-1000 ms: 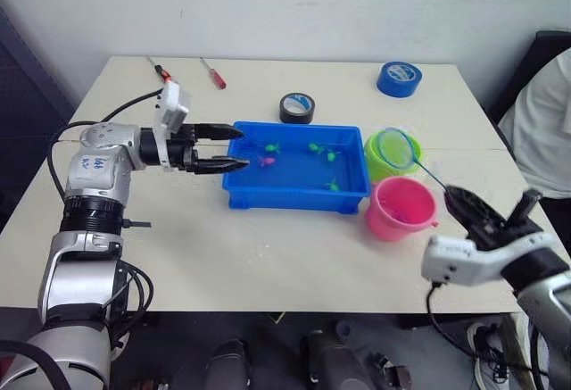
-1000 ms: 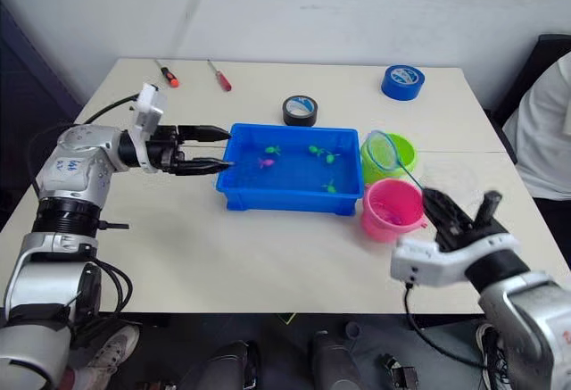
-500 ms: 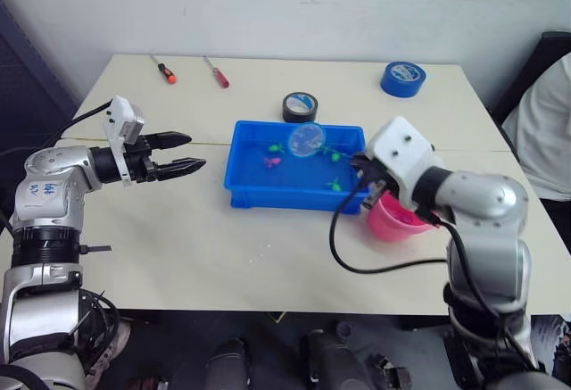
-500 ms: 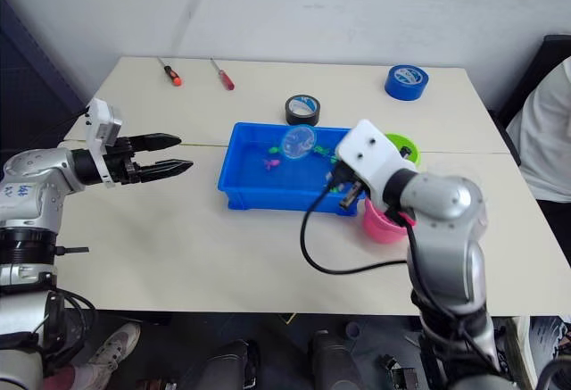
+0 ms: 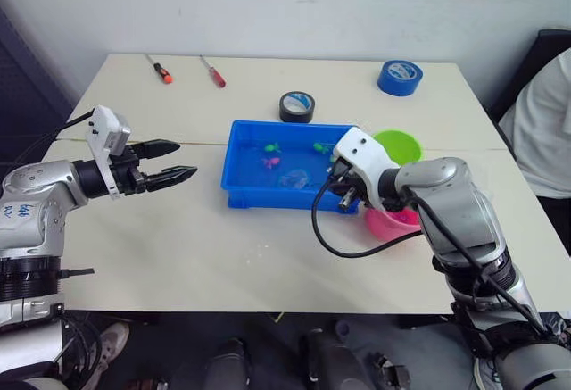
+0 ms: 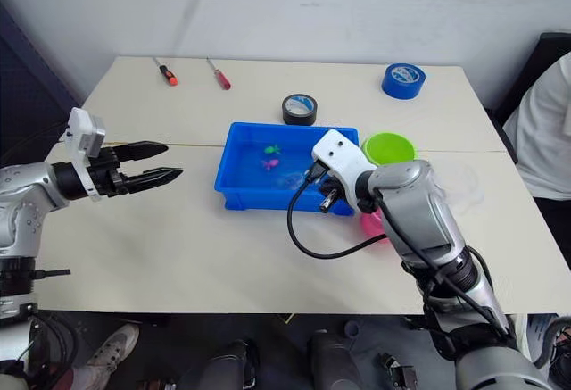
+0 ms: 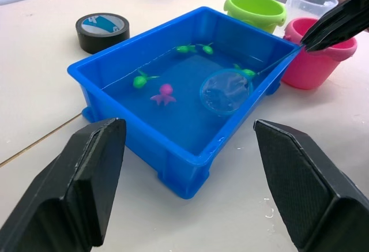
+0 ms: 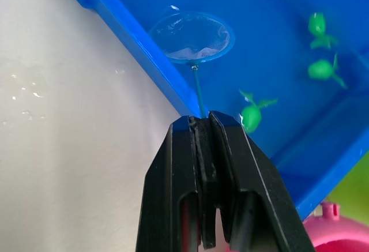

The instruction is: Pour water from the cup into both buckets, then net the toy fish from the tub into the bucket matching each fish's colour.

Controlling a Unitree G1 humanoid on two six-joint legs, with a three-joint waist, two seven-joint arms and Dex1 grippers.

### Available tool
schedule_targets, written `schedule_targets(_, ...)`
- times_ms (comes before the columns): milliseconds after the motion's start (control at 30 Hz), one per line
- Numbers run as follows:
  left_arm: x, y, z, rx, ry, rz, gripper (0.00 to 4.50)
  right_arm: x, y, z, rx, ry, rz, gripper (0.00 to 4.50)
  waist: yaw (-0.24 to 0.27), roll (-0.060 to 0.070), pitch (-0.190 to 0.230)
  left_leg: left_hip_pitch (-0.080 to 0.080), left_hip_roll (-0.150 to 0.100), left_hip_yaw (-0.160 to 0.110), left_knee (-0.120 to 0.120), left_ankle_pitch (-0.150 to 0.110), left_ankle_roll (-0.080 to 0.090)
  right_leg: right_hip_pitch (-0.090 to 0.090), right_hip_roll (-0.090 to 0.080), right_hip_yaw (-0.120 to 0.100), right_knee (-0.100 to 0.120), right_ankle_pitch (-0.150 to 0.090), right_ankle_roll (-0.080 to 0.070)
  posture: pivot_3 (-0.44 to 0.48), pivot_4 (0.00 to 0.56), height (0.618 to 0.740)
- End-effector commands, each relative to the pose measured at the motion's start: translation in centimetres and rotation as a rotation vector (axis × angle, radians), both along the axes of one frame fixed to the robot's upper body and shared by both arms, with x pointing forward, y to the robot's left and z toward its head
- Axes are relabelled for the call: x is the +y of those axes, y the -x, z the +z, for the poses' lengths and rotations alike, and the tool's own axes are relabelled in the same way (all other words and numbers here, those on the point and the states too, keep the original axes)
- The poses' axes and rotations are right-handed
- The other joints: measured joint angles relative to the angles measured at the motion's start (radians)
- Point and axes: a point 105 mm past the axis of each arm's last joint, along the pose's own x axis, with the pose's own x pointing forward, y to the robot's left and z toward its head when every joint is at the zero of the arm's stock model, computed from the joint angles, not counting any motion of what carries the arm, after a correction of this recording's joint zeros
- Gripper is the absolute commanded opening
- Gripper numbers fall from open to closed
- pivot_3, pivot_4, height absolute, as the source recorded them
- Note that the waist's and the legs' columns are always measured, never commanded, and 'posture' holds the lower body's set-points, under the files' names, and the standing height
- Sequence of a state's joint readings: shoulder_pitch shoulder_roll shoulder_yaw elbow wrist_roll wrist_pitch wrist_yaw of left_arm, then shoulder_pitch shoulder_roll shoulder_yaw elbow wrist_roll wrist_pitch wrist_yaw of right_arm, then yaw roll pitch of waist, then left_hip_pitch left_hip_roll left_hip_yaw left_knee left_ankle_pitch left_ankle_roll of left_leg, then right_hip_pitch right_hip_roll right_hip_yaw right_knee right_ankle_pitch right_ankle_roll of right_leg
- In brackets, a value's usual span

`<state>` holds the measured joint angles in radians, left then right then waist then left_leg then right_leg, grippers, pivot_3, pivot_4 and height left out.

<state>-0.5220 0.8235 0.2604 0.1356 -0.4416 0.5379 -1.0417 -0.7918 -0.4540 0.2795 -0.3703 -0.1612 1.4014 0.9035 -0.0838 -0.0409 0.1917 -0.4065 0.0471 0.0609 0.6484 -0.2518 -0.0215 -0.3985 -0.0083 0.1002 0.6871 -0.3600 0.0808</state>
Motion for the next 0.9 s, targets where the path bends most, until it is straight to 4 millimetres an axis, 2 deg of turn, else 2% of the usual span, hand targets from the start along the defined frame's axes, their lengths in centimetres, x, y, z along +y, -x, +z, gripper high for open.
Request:
schedule_targets(33, 0.2, 0.7, 1.7, -0.060, -0.005, 0.004, 3.87, 1.0, -1.3, 0.2, -0.019, -0.014, -0.015, 0.00, -0.006, 0.000, 0.000, 0.000, 0.000, 0.000, 0.000, 0.000, 0.000, 0.000, 0.000, 0.000, 0.000, 0.000, 0.000, 0.000, 0.150, 0.734)
schedule_targets(133, 0.3, 0.8, 1.9, -0.060, -0.009, 0.013, 3.87, 2.0, -2.7, -0.4, -0.016, -0.040, -0.036, 0.00, -0.012, 0.000, 0.000, 0.000, 0.000, 0.000, -0.001, 0.000, 0.000, 0.000, 0.001, 0.000, 0.000, 0.000, 0.000, 0.000, 0.150, 0.734)
schedule_targets(300, 0.3, 1.2, 2.1, -0.059, -0.016, 0.018, 3.87, 3.1, -3.6, -0.6, -0.018, -0.088, -0.043, 0.00, -0.016, 0.000, 0.000, 0.000, 0.000, 0.000, -0.001, 0.000, 0.000, -0.001, 0.000, 0.000, 0.000, 0.000, 0.000, 0.000, 0.150, 0.734)
schedule_targets(467, 0.6, 1.6, 2.4, -0.058, -0.026, 0.031, 3.87, 4.2, -4.5, 0.2, -0.062, -0.165, -0.051, 0.00, -0.025, 0.000, 0.000, -0.001, 0.000, 0.000, -0.002, 0.000, 0.000, -0.001, 0.000, 0.000, -0.001, 0.000, 0.000, 0.000, 0.150, 0.734)
schedule_targets(767, 0.4, 1.6, 2.5, -0.055, -0.027, 0.030, 3.87, 4.9, -4.3, 1.5, -0.093, -0.243, -0.038, 0.00, -0.027, 0.000, 0.000, -0.001, 0.000, 0.000, -0.004, 0.000, 0.000, -0.001, 0.000, 0.000, -0.003, 0.000, 0.000, 0.000, 0.150, 0.734)
schedule_targets(900, 0.1, 1.5, 2.5, -0.054, -0.026, 0.021, 3.87, 4.7, -3.6, 2.1, -0.089, -0.267, -0.029, 0.00, -0.027, 0.000, 0.000, -0.001, 0.001, 0.000, -0.005, 0.000, 0.000, -0.001, 0.000, 0.000, -0.004, 0.000, 0.000, 0.000, 0.150, 0.734)
